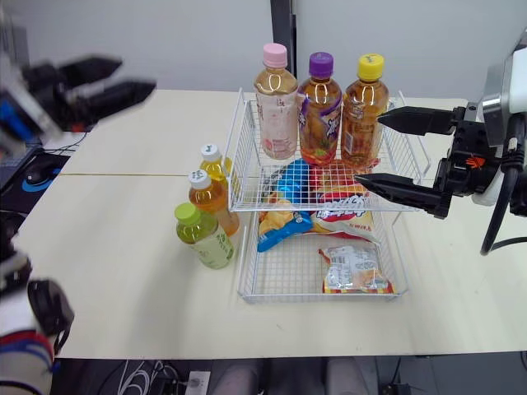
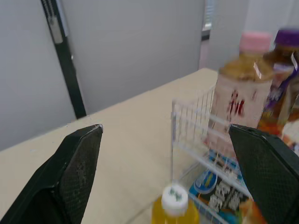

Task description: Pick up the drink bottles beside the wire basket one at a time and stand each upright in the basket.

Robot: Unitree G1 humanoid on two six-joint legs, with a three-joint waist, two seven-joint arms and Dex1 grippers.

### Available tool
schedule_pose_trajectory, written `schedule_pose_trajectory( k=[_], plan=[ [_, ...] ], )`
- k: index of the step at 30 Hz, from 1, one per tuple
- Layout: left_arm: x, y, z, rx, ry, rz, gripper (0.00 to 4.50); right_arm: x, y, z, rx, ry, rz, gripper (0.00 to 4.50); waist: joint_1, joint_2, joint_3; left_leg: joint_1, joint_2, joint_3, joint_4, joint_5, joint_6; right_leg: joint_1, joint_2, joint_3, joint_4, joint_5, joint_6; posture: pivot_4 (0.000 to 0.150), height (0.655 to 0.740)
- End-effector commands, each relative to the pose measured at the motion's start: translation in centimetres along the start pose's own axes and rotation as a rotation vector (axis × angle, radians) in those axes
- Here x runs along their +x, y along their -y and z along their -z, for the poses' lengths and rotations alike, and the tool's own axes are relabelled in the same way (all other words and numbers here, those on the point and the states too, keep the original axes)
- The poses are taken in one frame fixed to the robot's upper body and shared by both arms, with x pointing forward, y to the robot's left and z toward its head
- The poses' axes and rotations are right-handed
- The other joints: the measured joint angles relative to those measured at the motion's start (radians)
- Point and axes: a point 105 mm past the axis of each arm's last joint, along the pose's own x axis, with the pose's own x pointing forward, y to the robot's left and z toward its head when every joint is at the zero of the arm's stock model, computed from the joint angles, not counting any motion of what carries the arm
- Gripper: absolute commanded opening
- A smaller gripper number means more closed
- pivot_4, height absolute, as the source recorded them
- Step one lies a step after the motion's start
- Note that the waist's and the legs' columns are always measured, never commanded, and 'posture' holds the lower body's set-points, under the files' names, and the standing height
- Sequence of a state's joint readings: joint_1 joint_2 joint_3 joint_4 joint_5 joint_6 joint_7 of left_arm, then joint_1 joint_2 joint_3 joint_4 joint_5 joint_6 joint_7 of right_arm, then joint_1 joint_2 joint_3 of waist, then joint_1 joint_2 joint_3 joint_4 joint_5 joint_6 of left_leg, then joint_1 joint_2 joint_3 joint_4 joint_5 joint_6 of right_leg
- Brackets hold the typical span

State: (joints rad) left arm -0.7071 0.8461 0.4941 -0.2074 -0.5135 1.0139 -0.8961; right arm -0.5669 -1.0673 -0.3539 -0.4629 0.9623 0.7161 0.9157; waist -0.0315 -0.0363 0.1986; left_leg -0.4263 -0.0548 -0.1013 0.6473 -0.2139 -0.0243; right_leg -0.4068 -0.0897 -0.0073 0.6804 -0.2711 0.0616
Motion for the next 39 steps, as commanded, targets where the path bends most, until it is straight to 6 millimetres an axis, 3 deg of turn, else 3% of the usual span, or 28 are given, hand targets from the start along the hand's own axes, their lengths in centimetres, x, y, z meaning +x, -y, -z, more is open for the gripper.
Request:
schedule_pose_trajectory(
  k=[1, 8, 15, 20, 27, 32, 39],
  plan=[
    [-2.7, 0.7, 0.2, 0.081, 0.020, -0.104, 4.46, -0.2, -1.0, -1.0, -0.029, 0.052, -0.075, 4.50, 0.002, 0.000, 0.000, 0.000, 0.000, 0.000, 0.000, 0.000, 0.000, 0.000, 0.000, 0.000, 0.000, 0.000, 0.000, 0.150, 0.7400],
    [-5.9, 1.7, 3.8, 0.003, -0.005, -0.178, 4.46, 0.2, -3.4, 0.6, 0.032, -0.054, -0.300, 4.50, 0.014, 0.000, -0.001, 0.002, 0.000, 0.000, 0.000, 0.000, 0.000, 0.002, -0.001, -0.001, 0.000, 0.000, -0.001, 0.150, 0.7400],
    [-7.8, 6.5, 7.4, -0.111, -0.125, -0.052, 4.46, 1.7, -4.2, 0.4, 0.033, -0.021, -0.375, 4.50, 0.008, 0.000, -0.001, 0.003, 0.001, 0.002, -0.002, 0.000, 0.000, 0.002, -0.001, 0.001, -0.001, 0.000, -0.002, 0.150, 0.7400],
    [-6.4, 9.4, 8.4, -0.175, -0.088, -0.038, 4.46, 2.5, -4.2, 0.4, 0.055, -0.009, -0.408, 4.50, 0.018, 0.000, -0.001, 0.005, 0.002, 0.002, -0.001, 0.000, 0.000, 0.004, -0.001, 0.000, -0.001, 0.001, -0.003, 0.150, 0.7400],
    [-2.8, 11.2, 8.5, -0.178, 0.000, -0.147, 4.46, 2.6, -3.7, 0.3, 0.049, -0.006, -0.420, 4.50, 0.032, 0.000, -0.001, 0.005, 0.001, 0.003, -0.001, 0.000, 0.000, 0.004, 0.000, 0.001, -0.001, 0.001, -0.003, 0.150, 0.7400],
    [-0.7, 11.9, 8.7, -0.164, 0.013, -0.255, 4.46, 2.4, -3.7, 0.3, 0.038, -0.011, -0.425, 4.50, 0.032, 0.000, -0.002, 0.005, 0.001, 0.003, -0.001, 0.000, 0.000, 0.004, 0.000, 0.001, -0.001, 0.001, -0.002, 0.150, 0.7400],
    [0.6, 11.6, 9.4, -0.156, -0.005, -0.340, 4.46, 2.1, -3.8, 0.4, 0.030, -0.012, -0.422, 4.50, 0.032, 0.000, -0.002, 0.006, 0.001, 0.004, -0.001, 0.000, 0.000, 0.004, 0.001, 0.001, -0.001, 0.001, -0.002, 0.150, 0.7400]
  ],
)
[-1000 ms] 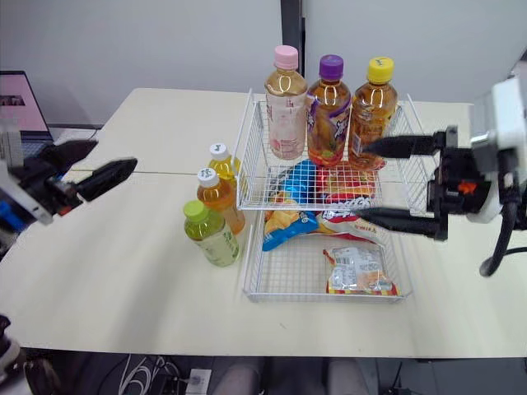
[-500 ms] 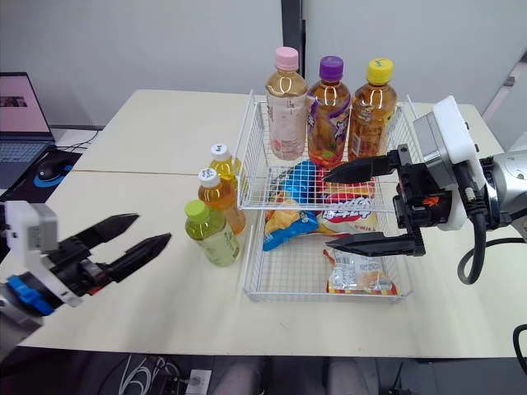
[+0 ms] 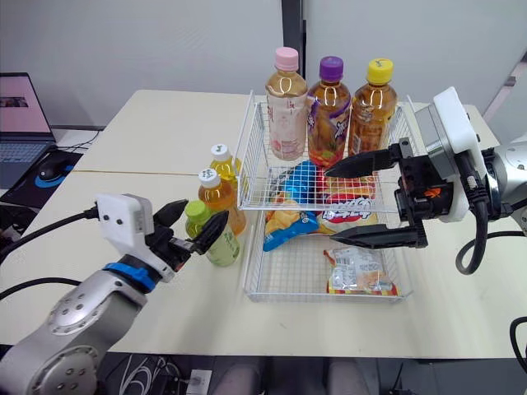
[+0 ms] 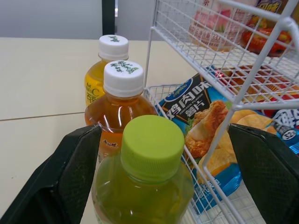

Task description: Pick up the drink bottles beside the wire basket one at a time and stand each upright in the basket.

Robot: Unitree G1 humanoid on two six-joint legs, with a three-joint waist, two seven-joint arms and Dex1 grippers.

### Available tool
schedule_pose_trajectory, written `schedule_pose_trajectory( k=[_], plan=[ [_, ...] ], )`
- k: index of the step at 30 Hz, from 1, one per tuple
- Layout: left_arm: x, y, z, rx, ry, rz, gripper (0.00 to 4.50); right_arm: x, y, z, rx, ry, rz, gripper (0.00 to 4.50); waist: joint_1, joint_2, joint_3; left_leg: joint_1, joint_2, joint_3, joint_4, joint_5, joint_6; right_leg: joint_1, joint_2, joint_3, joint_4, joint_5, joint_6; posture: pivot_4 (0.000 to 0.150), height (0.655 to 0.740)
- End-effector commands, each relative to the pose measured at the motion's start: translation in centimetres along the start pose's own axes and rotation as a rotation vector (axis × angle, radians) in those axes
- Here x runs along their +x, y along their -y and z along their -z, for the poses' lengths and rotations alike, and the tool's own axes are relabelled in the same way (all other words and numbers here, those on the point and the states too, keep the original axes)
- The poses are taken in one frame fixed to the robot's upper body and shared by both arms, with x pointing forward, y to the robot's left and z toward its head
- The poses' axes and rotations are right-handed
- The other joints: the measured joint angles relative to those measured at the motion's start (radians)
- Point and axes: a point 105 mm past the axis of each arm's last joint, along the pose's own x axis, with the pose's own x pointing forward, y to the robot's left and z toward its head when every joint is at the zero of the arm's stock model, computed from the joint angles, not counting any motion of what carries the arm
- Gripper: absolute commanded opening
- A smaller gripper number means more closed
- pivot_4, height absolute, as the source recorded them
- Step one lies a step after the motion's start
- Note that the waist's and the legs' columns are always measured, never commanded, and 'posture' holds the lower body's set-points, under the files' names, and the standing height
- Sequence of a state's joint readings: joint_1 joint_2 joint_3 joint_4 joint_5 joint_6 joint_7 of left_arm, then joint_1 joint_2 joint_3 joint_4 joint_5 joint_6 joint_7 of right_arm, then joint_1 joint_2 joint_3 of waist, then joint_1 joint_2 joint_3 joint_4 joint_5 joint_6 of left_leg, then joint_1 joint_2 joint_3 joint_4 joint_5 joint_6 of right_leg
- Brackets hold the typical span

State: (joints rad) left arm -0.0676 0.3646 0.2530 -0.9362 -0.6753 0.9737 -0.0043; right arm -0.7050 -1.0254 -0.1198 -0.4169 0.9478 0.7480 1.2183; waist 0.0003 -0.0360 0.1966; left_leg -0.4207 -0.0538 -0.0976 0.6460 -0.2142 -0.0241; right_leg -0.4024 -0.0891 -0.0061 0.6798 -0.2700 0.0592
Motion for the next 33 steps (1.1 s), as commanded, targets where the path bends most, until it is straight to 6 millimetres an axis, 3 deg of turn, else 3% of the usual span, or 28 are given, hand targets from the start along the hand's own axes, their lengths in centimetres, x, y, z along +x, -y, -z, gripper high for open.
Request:
schedule_pose_trajectory(
  k=[1, 6, 9, 17, 27, 33],
  plan=[
    [0.3, -0.1, -0.9, 0.016, 0.046, -0.026, 4.46, -0.4, -0.2, -0.8, -0.056, 0.006, 0.018, 4.50, 0.001, 0.000, 0.000, 0.000, 0.000, 0.000, 0.000, 0.000, 0.000, 0.000, 0.000, 0.000, 0.000, 0.000, 0.000, 0.150, 0.7400],
    [1.1, 0.3, -1.2, 0.046, 0.048, -0.001, 4.46, -0.5, -0.2, -0.7, -0.062, 0.007, 0.025, 4.50, 0.001, 0.000, 0.000, 0.000, 0.000, 0.000, 0.000, 0.000, 0.000, 0.000, 0.000, 0.000, 0.000, 0.000, 0.000, 0.150, 0.7400],
    [1.3, 0.4, -1.0, 0.040, 0.040, 0.004, 3.97, -0.5, -0.2, -0.6, -0.064, 0.007, 0.032, 4.50, 0.000, 0.000, 0.000, 0.000, 0.000, 0.000, 0.000, 0.000, 0.000, 0.000, 0.000, 0.000, 0.000, 0.000, 0.000, 0.150, 0.7400],
    [1.0, 0.5, -0.3, 0.042, 0.011, 0.001, 1.48, -0.6, -0.2, -0.7, -0.063, 0.014, 0.043, 4.50, 0.001, 0.000, 0.000, 0.000, 0.000, 0.000, 0.000, 0.000, 0.000, 0.000, 0.000, 0.000, 0.000, 0.000, 0.000, 0.150, 0.7400],
    [1.1, -0.2, -0.7, 0.029, 0.036, -0.029, 1.40, -0.7, -0.1, -1.6, -0.040, 0.040, 0.032, 4.50, 0.001, 0.000, 0.000, 0.000, 0.000, -0.001, 0.000, 0.000, 0.000, 0.000, 0.000, 0.000, -0.001, 0.000, 0.000, 0.150, 0.7400],
    [0.4, -0.1, -2.6, 0.073, 0.098, 0.022, 1.40, -0.8, 0.1, -1.7, -0.040, 0.039, 0.039, 4.50, 0.001, 0.000, 0.000, -0.001, 0.000, -0.001, 0.000, 0.000, 0.000, 0.000, 0.000, -0.001, -0.001, 0.000, 0.000, 0.150, 0.7400]
  ],
)
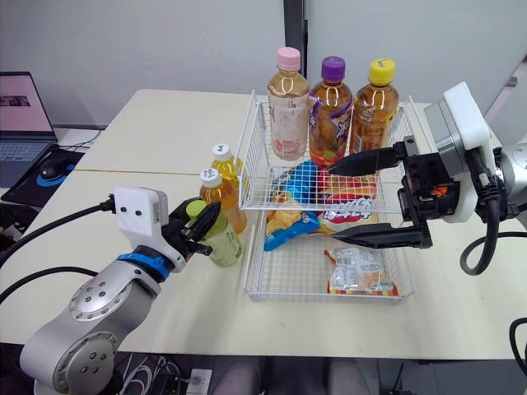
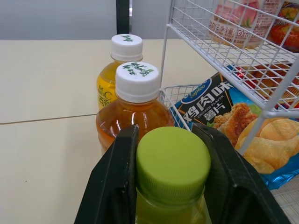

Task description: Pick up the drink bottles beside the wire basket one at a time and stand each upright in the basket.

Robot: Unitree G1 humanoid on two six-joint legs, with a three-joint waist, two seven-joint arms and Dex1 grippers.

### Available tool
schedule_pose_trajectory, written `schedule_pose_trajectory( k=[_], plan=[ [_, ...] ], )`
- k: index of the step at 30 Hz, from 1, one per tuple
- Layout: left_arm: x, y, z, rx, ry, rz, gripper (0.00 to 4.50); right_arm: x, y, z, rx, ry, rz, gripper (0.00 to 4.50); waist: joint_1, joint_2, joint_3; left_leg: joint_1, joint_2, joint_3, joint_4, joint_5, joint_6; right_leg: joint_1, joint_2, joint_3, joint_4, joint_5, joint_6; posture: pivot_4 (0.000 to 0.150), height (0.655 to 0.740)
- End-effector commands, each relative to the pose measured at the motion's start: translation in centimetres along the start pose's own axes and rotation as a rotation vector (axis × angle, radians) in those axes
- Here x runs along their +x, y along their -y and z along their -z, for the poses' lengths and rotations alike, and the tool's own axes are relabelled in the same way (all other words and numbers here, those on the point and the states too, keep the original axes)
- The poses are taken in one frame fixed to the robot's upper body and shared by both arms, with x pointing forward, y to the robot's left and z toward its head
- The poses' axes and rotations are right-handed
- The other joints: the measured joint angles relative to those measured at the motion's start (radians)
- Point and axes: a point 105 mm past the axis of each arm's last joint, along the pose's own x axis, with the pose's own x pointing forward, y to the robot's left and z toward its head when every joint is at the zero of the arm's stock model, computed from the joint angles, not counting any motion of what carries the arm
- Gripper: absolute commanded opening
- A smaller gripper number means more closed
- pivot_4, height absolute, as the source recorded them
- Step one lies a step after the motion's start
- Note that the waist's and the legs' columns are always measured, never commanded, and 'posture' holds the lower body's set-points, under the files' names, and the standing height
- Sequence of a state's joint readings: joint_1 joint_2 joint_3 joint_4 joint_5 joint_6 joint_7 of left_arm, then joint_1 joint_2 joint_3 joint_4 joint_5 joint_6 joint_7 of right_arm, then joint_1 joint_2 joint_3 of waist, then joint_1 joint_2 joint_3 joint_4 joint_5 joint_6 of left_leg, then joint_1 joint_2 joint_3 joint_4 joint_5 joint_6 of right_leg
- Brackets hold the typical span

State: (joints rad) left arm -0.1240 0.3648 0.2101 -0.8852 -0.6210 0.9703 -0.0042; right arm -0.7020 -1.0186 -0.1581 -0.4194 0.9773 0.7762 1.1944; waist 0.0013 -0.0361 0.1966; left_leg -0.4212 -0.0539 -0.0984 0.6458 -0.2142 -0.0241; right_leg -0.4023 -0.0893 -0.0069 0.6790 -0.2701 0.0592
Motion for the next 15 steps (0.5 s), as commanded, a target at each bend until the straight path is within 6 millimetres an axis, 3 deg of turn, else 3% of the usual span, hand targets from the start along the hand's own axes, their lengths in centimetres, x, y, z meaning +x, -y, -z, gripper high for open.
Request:
schedule_pose_trajectory(
  k=[1, 9, 15],
  plan=[
    [-1.0, -0.4, -3.1, 0.066, 0.114, 0.030, 1.40, -0.5, 0.0, -1.3, -0.050, 0.013, 0.015, 4.50, -0.001, 0.000, 0.000, 0.000, 0.000, 0.000, 0.000, 0.000, 0.000, 0.000, 0.000, 0.000, 0.000, 0.000, 0.000, 0.150, 0.7400],
    [-2.5, -1.8, -9.3, 0.159, 0.158, 0.278, 1.40, -1.1, 1.1, -1.6, -0.069, 0.009, 0.066, 4.50, -0.003, 0.000, 0.000, -0.001, 0.000, -0.001, 0.000, 0.000, 0.000, -0.001, 0.001, -0.001, -0.001, 0.000, 0.000, 0.150, 0.7400],
    [-4.1, -3.7, -16.4, 0.030, 0.205, 0.432, 1.40, -1.7, 1.3, -2.1, -0.063, 0.008, 0.092, 4.50, -0.004, -0.001, 0.002, -0.004, 0.001, -0.004, 0.000, 0.000, 0.000, -0.003, 0.001, -0.003, -0.001, 0.000, 0.000, 0.150, 0.7400]
  ],
)
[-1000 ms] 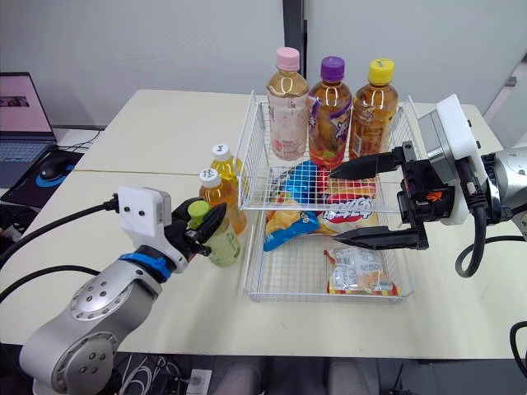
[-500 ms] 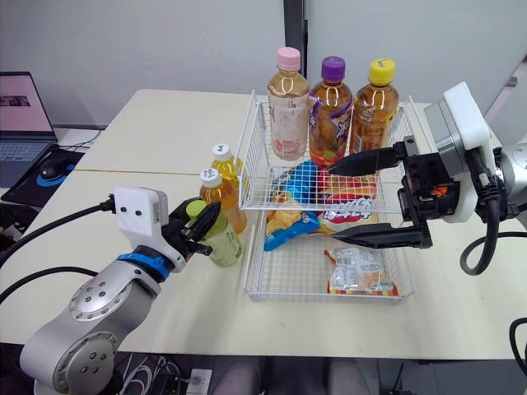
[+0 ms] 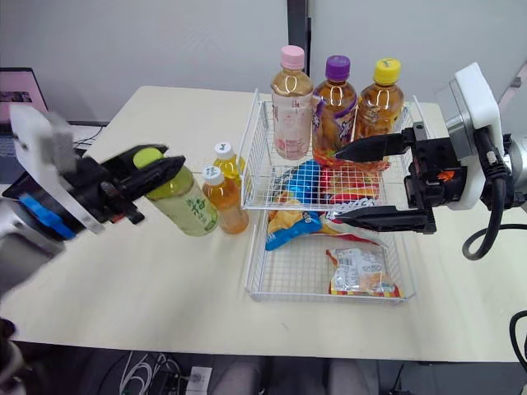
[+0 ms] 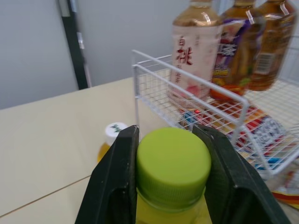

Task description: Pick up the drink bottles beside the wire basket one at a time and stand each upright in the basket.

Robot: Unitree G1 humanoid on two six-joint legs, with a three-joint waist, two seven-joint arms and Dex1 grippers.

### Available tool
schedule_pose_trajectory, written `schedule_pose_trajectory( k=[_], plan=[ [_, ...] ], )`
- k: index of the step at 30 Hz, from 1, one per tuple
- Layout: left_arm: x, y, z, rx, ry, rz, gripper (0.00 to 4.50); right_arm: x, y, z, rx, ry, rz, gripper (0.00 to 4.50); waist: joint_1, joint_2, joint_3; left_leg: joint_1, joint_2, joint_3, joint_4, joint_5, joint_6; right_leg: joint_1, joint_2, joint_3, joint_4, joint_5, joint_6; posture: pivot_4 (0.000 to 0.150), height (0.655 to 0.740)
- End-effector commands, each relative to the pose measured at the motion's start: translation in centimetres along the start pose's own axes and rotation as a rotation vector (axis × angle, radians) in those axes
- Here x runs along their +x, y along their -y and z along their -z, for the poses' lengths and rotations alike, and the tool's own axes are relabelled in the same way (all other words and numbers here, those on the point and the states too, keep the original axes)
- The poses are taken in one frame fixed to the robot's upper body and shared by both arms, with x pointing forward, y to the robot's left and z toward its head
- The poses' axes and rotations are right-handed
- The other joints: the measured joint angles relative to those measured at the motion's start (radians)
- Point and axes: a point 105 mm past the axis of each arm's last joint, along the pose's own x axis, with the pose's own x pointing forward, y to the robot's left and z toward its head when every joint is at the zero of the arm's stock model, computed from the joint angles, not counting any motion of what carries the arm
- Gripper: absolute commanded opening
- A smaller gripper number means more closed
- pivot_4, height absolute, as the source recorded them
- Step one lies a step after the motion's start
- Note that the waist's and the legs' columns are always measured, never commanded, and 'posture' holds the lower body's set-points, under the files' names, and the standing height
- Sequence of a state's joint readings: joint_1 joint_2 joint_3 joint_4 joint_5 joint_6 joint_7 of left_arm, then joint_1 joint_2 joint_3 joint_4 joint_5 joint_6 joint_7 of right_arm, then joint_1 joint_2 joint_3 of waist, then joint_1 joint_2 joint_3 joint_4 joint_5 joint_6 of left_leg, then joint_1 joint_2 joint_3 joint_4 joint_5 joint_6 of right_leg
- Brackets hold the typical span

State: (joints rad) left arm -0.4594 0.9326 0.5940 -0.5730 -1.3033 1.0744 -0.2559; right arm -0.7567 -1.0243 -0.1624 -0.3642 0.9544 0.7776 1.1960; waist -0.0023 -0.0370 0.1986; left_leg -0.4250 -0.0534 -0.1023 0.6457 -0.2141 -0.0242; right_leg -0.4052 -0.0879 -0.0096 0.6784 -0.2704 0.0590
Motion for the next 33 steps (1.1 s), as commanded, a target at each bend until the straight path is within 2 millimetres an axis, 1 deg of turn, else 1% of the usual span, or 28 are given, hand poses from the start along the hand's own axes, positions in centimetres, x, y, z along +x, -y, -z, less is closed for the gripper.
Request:
schedule_pose_trajectory(
  k=[1, 3, 4, 7, 9, 12, 14, 16, 20, 22, 26, 29, 33],
  plan=[
    [-1.9, -0.7, -5.9, -0.046, 0.139, 0.068, 1.40, -1.0, 0.2, -1.3, -0.040, 0.002, 0.047, 4.50, -0.002, 0.000, 0.000, 0.000, 0.000, 0.000, 0.000, 0.000, 0.000, 0.000, 0.000, 0.000, 0.000, 0.000, 0.000, 0.150, 0.7400],
    [-2.2, -1.5, -7.9, -0.056, 0.168, 0.060, 1.40, -1.2, 0.2, -1.4, -0.039, -0.002, 0.055, 4.50, -0.006, 0.000, 0.000, 0.000, 0.000, 0.001, 0.000, 0.000, 0.000, 0.000, 0.000, 0.001, 0.000, 0.000, 0.000, 0.150, 0.7400],
    [-2.1, -1.5, -9.4, -0.057, 0.188, 0.094, 1.39, -1.5, 0.3, -1.5, -0.043, -0.014, 0.072, 4.50, -0.006, 0.000, 0.000, 0.001, 0.000, 0.001, -0.001, 0.000, 0.000, 0.000, 0.000, 0.001, 0.000, 0.000, 0.000, 0.150, 0.7400],
    [-1.6, -0.8, -12.3, -0.053, 0.217, 0.201, 1.39, -2.4, 0.6, -1.7, -0.052, -0.045, 0.126, 4.50, -0.008, 0.000, 0.000, 0.000, -0.001, 0.001, 0.000, 0.000, 0.000, 0.000, 0.000, 0.000, 0.001, 0.000, 0.000, 0.150, 0.7400],
    [-0.9, -0.3, -13.6, -0.052, 0.228, 0.260, 1.39, -3.2, 0.7, -1.9, -0.053, -0.065, 0.165, 4.50, -0.005, 0.000, 0.000, 0.000, -0.002, 0.003, 0.000, 0.000, 0.000, 0.000, 0.000, 0.000, 0.001, -0.001, 0.001, 0.150, 0.7400],
    [1.2, 1.1, -15.4, -0.060, 0.229, 0.395, 1.39, -4.6, 0.9, -1.9, -0.054, -0.107, 0.237, 4.50, 0.003, -0.001, 0.001, 0.000, -0.003, 0.004, 0.001, 0.000, 0.000, 0.001, -0.001, -0.001, 0.001, -0.001, 0.002, 0.150, 0.7400],
    [2.3, 1.8, -16.0, -0.051, 0.216, 0.452, 1.39, -5.0, 0.9, -1.8, -0.058, -0.119, 0.255, 4.50, -0.001, -0.001, 0.000, 0.000, -0.003, 0.005, 0.001, 0.000, 0.000, 0.001, -0.001, 0.000, 0.001, -0.001, 0.002, 0.150, 0.7400],
    [4.0, 3.4, -16.4, -0.052, 0.202, 0.542, 1.39, -5.5, 0.9, -1.8, -0.059, -0.135, 0.282, 4.50, -0.005, -0.001, 0.000, 0.000, -0.003, 0.006, 0.001, 0.000, 0.000, 0.000, -0.001, 0.001, 0.002, -0.001, 0.002, 0.150, 0.7400],
    [6.9, 7.1, -15.3, 0.016, 0.146, 0.697, 1.40, -7.0, 0.8, -1.7, -0.054, -0.177, 0.346, 4.50, -0.013, 0.000, 0.001, 0.000, -0.002, 0.006, 0.000, 0.000, 0.000, 0.000, -0.002, 0.002, 0.002, -0.001, 0.002, 0.150, 0.7400],
    [8.4, 8.5, -14.0, 0.074, 0.136, 0.737, 1.39, -7.5, 0.7, -1.8, -0.051, -0.188, 0.372, 4.50, -0.018, 0.000, 0.001, 0.000, -0.002, 0.006, 0.000, 0.000, 0.000, 0.000, -0.002, 0.002, 0.001, -0.001, 0.002, 0.150, 0.7400],
    [12.0, 11.0, -10.6, 0.106, 0.125, 0.828, 1.39, -8.4, 0.1, -1.9, -0.030, -0.199, 0.409, 4.50, -0.024, 0.001, 0.000, 0.000, -0.002, 0.005, 0.000, 0.000, 0.000, 0.000, -0.002, 0.003, 0.001, -0.001, 0.002, 0.150, 0.7400],
    [14.1, 12.1, -9.2, 0.195, 0.137, 0.841, 1.39, -8.6, -0.4, -1.8, -0.016, -0.200, 0.429, 4.50, -0.025, 0.001, 0.000, 0.000, -0.002, 0.006, 0.000, 0.000, 0.000, 0.000, -0.002, 0.003, 0.001, -0.001, 0.002, 0.150, 0.7400],
    [16.2, 13.0, -8.2, 0.170, 0.132, 0.848, 1.39, -8.6, -0.7, -1.7, -0.018, -0.200, 0.452, 4.50, -0.026, 0.002, 0.001, 0.000, -0.002, 0.008, 0.000, 0.000, 0.000, -0.001, -0.002, 0.003, 0.001, -0.001, 0.002, 0.150, 0.7400]
  ],
)
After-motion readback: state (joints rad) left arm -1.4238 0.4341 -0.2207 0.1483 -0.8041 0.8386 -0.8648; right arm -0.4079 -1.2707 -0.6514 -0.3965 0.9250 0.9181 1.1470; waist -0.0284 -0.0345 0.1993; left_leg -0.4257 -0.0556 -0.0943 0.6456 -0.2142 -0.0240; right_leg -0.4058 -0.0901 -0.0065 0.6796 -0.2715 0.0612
